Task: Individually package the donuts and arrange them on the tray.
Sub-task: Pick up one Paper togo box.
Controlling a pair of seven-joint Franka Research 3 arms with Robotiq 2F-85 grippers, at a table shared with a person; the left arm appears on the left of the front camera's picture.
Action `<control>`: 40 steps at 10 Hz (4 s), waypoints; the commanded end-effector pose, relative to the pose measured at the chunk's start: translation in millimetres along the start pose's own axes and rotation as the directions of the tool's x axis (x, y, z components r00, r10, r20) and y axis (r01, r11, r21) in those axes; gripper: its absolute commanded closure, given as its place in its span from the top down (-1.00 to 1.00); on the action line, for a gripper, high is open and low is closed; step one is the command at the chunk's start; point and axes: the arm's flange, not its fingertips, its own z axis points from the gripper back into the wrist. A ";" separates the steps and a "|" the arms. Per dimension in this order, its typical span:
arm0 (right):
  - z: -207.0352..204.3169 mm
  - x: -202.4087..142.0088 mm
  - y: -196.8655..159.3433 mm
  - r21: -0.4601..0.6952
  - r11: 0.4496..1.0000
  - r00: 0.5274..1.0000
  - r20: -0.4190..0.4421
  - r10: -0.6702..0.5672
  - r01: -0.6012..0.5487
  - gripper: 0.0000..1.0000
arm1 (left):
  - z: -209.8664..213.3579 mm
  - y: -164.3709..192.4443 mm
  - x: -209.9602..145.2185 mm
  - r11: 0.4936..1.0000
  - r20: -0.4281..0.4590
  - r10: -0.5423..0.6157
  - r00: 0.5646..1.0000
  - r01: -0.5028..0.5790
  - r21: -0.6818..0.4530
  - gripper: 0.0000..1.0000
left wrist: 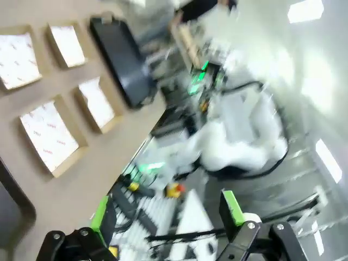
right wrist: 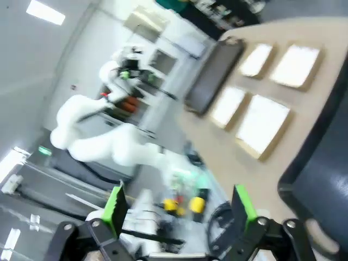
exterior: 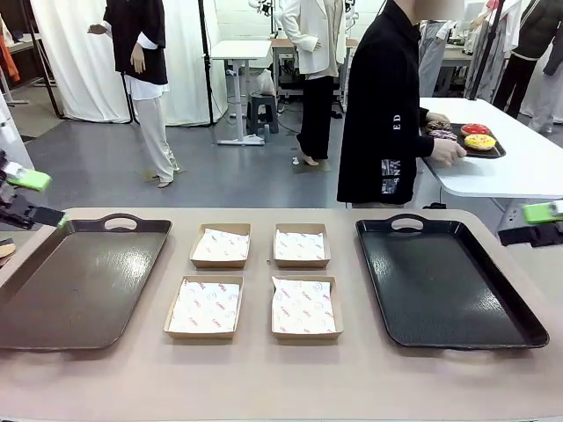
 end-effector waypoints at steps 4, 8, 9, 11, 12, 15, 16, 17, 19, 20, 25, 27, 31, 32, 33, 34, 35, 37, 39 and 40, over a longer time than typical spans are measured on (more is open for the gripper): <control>37.1 -24.6 -31.6 0.083 0.935 0.933 0.082 -0.351 0.344 1.00 | 55.0 55.2 -17.0 0.973 0.188 0.218 0.958 -0.229 0.040 1.00; 58.1 -35.7 -23.8 0.042 0.929 0.922 0.117 -0.369 0.367 1.00 | 81.5 71.4 -32.3 0.960 0.224 0.250 0.942 -0.271 0.068 1.00; 59.7 -37.3 -16.9 0.013 0.930 0.924 0.111 -0.365 0.366 1.00 | 85.5 71.0 -35.6 0.960 0.232 0.247 0.941 -0.270 0.073 1.00; 63.3 -35.0 -29.4 0.029 0.935 0.926 0.135 -0.354 0.353 1.00 | 84.9 54.2 -38.9 0.969 0.174 0.197 0.965 -0.218 0.113 1.00; 63.3 -35.0 -29.4 0.029 0.935 0.926 0.135 -0.354 0.353 1.00 | 83.4 70.7 -34.5 0.955 0.247 0.264 0.932 -0.289 0.071 1.00; 63.3 -35.0 -29.4 0.029 0.935 0.926 0.135 -0.354 0.353 1.00 | 83.4 70.7 -34.5 0.955 0.247 0.264 0.932 -0.289 0.071 1.00; 63.3 -35.0 -29.4 0.029 0.935 0.926 0.135 -0.354 0.353 1.00 | 83.4 70.7 -34.5 0.955 0.247 0.264 0.932 -0.289 0.071 1.00; 63.3 -35.0 -29.4 0.029 0.935 0.926 0.135 -0.354 0.353 1.00 | 83.4 70.7 -34.5 0.955 0.247 0.264 0.932 -0.289 0.071 1.00; 63.3 -35.0 -29.4 0.029 0.935 0.926 0.135 -0.354 0.353 1.00 | 83.4 70.7 -34.5 0.955 0.247 0.264 0.932 -0.289 0.071 1.00; 63.3 -35.0 -29.4 0.029 0.935 0.926 0.135 -0.354 0.353 1.00 | 83.4 70.7 -34.5 0.955 0.247 0.264 0.932 -0.289 0.071 1.00; 63.3 -35.0 -29.4 0.029 0.935 0.926 0.135 -0.354 0.353 1.00 | 83.4 70.7 -34.5 0.955 0.247 0.264 0.932 -0.289 0.071 1.00; 63.3 -35.0 -29.4 0.029 0.935 0.926 0.135 -0.354 0.353 1.00 | 83.4 70.7 -34.5 0.955 0.247 0.264 0.932 -0.289 0.071 1.00; 63.3 -35.0 -29.4 0.029 0.935 0.926 0.135 -0.354 0.353 1.00 | 83.4 70.7 -34.5 0.955 0.247 0.264 0.932 -0.289 0.071 1.00; 63.3 -35.0 -29.4 0.029 0.935 0.926 0.135 -0.354 0.353 1.00 | 83.4 70.7 -34.5 0.955 0.247 0.264 0.932 -0.289 0.071 1.00; 63.3 -35.0 -29.4 0.029 0.935 0.926 0.135 -0.354 0.353 1.00 | 83.4 70.7 -34.5 0.955 0.247 0.264 0.932 -0.289 0.071 1.00; 63.3 -35.0 -29.4 0.029 0.935 0.926 0.135 -0.354 0.353 1.00 | 83.4 70.7 -34.5 0.955 0.247 0.264 0.932 -0.289 0.071 1.00; 63.3 -35.0 -29.4 0.029 0.935 0.926 0.135 -0.354 0.353 1.00 | 83.4 70.7 -34.5 0.955 0.247 0.264 0.932 -0.289 0.071 1.00; 63.3 -35.0 -29.4 0.029 0.935 0.926 0.135 -0.354 0.353 1.00 | 83.4 70.7 -34.5 0.955 0.247 0.264 0.932 -0.289 0.071 1.00; 63.3 -35.0 -29.4 0.029 0.935 0.926 0.135 -0.354 0.353 1.00 | 83.4 70.7 -34.5 0.955 0.247 0.264 0.932 -0.289 0.071 1.00; 63.3 -35.0 -29.4 0.029 0.935 0.926 0.135 -0.354 0.353 1.00 | 83.4 70.7 -34.5 0.955 0.247 0.264 0.932 -0.289 0.071 1.00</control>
